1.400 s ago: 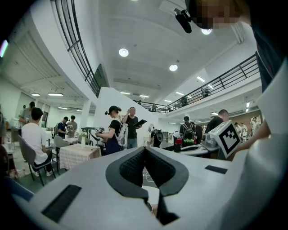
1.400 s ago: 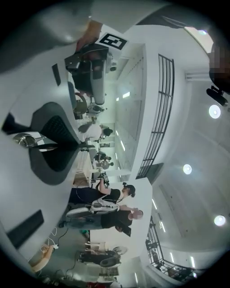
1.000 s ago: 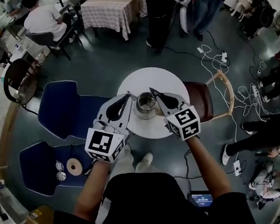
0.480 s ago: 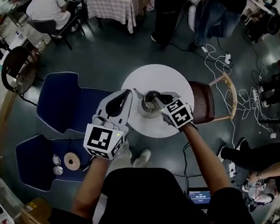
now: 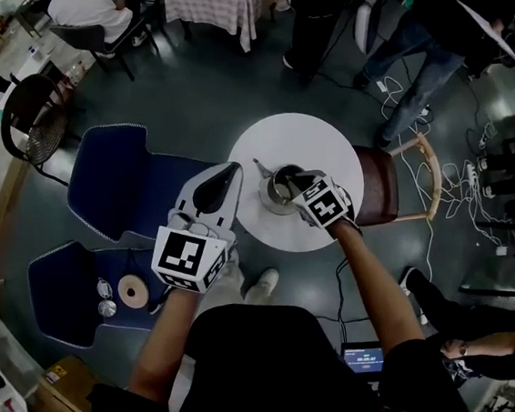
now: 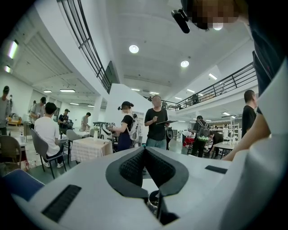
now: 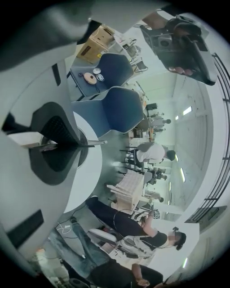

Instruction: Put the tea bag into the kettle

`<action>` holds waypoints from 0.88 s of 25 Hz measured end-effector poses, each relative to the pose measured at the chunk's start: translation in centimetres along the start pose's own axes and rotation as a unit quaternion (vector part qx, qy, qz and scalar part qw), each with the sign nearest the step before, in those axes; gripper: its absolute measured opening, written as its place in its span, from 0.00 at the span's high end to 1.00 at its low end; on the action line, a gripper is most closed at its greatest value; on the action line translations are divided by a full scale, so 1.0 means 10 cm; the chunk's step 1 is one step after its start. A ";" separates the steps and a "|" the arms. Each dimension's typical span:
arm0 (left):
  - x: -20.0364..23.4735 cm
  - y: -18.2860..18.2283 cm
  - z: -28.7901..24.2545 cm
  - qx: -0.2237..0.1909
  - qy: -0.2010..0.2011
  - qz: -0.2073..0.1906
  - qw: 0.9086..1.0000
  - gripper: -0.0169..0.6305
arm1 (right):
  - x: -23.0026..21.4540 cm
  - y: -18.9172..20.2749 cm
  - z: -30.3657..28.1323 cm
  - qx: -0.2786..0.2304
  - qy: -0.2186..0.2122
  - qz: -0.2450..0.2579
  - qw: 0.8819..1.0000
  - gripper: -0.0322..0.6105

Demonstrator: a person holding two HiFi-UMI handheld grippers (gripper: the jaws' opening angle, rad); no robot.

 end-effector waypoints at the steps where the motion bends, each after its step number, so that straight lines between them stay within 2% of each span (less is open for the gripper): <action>1: 0.01 0.01 0.01 0.000 -0.001 0.001 1.000 0.95 | 0.02 0.01 -0.02 0.004 -0.001 0.005 1.000 0.92; 22: 0.18 0.11 0.04 0.009 -0.016 0.013 1.000 0.95 | 0.06 0.01 -0.40 0.030 -0.010 0.050 0.998 0.92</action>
Point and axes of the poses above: the fingertips, and each gripper's own axes: z backward along the fingers, x to its left, y out of its underside, the point moved 3 cm from there along z, backward along the fingers, and after that the axes turned 11 degrees about y, right-handed, at the moved point
